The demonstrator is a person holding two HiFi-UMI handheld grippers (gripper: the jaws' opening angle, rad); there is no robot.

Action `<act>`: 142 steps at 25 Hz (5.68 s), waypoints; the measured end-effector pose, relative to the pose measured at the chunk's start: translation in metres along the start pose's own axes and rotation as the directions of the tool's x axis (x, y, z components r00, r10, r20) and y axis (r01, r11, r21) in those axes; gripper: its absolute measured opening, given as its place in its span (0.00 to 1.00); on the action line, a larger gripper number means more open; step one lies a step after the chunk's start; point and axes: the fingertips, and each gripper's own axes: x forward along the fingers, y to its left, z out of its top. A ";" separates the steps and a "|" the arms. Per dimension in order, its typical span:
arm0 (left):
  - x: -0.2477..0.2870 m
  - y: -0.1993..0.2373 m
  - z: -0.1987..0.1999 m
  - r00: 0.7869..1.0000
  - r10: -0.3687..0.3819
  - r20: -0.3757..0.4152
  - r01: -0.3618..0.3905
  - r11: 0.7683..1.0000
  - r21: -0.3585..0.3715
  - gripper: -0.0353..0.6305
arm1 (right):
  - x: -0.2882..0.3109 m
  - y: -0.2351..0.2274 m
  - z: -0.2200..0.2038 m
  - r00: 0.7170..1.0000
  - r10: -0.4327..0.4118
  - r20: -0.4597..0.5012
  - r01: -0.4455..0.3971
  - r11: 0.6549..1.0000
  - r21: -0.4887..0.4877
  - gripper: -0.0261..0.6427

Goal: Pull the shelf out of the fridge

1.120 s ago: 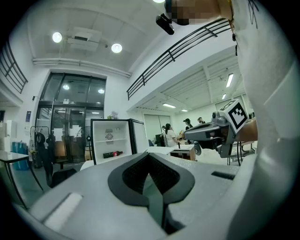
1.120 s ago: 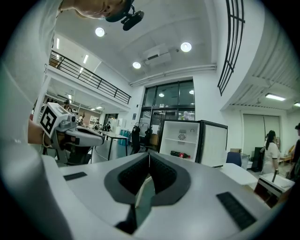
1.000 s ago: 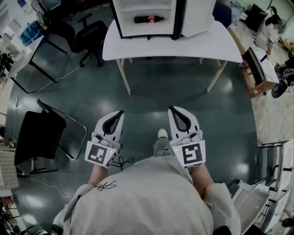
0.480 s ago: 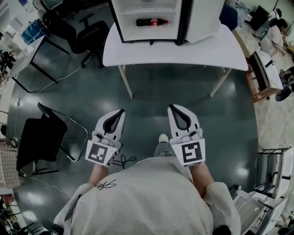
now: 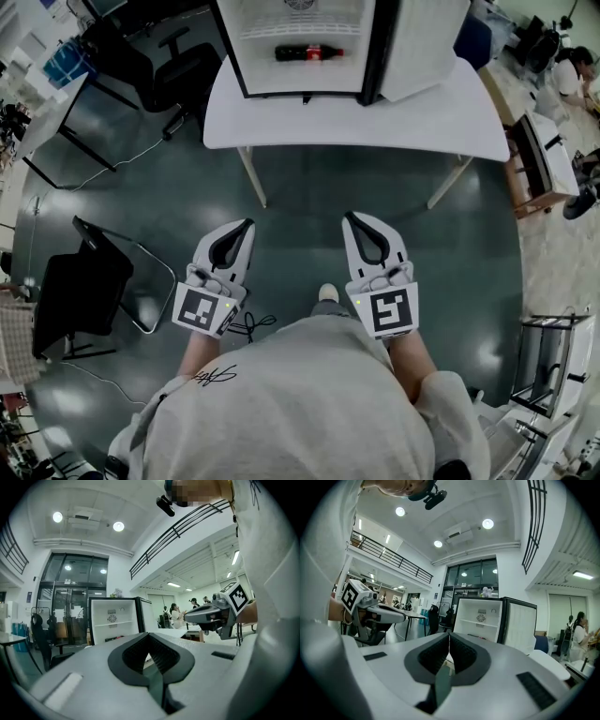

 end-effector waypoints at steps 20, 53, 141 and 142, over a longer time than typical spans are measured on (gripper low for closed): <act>0.096 0.020 0.000 0.998 0.060 -0.001 -0.060 0.998 -0.003 0.06 | 0.060 -0.074 -0.021 0.996 0.089 -0.001 -0.089 0.996 -0.017 0.06; 0.116 0.036 -0.021 0.994 0.092 -0.050 -0.094 0.994 -0.049 0.06 | 0.088 -0.076 -0.047 0.987 0.155 -0.038 -0.155 0.988 0.010 0.06; 0.392 0.290 -0.023 0.998 -0.004 -0.059 0.014 0.986 0.165 0.06 | 0.406 -0.245 -0.012 0.999 -0.036 -0.034 0.026 0.965 -0.263 0.06; 0.394 0.291 -0.022 0.998 0.005 -0.065 0.007 0.981 0.193 0.06 | 0.409 -0.246 -0.012 0.999 -0.031 -0.026 0.022 0.957 -0.289 0.06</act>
